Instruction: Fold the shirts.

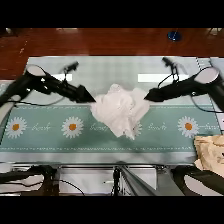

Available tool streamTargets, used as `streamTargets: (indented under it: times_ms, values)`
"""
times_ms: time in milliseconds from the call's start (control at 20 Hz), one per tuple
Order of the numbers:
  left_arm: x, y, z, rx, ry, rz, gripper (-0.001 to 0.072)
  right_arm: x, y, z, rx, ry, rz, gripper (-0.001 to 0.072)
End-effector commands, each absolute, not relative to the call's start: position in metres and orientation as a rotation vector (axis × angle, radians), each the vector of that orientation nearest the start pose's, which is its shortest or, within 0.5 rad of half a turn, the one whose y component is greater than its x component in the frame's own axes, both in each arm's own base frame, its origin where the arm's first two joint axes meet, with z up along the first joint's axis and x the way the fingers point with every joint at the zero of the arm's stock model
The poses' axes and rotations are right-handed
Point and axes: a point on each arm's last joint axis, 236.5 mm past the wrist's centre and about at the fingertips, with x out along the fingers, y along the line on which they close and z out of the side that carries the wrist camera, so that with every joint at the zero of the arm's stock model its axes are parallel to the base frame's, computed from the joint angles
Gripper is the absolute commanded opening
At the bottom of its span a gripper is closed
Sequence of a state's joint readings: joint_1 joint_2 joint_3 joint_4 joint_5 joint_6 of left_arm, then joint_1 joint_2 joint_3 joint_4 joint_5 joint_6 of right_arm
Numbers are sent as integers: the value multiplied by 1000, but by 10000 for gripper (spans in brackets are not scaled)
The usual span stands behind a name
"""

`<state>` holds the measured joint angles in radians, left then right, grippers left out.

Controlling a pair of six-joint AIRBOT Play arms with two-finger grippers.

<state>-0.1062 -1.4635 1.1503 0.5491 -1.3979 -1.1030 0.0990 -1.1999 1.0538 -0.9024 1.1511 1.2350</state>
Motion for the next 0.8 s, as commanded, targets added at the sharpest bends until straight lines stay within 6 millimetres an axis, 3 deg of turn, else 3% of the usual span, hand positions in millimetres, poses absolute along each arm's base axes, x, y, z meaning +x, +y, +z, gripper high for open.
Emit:
streamTargets:
  times_ms: [0,100,200,300,400,500,550,650,750]
  values:
    - [360,-213,170,-450,1019,-979,30,360,150,173,164,860,564,17]
    - [353,-202,261,-345,790,-970,30,356,136,246,126,689,509,16]
    - [331,-186,334,-207,603,-898,30,345,121,305,107,551,450,17]
    - [307,-166,389,-88,455,-786,30,330,108,351,100,443,401,16]
    - [277,-149,432,-26,337,-689,30,314,101,385,106,369,380,16]
    - [247,-144,453,-23,274,-658,30,298,101,409,123,331,385,16]
    - [234,-144,454,-30,277,-660,30,289,101,416,125,328,388,16]
    - [210,-145,443,-53,350,-667,30,272,100,421,123,355,391,16]
    - [191,-145,420,-77,472,-670,30,255,97,407,126,447,382,16]
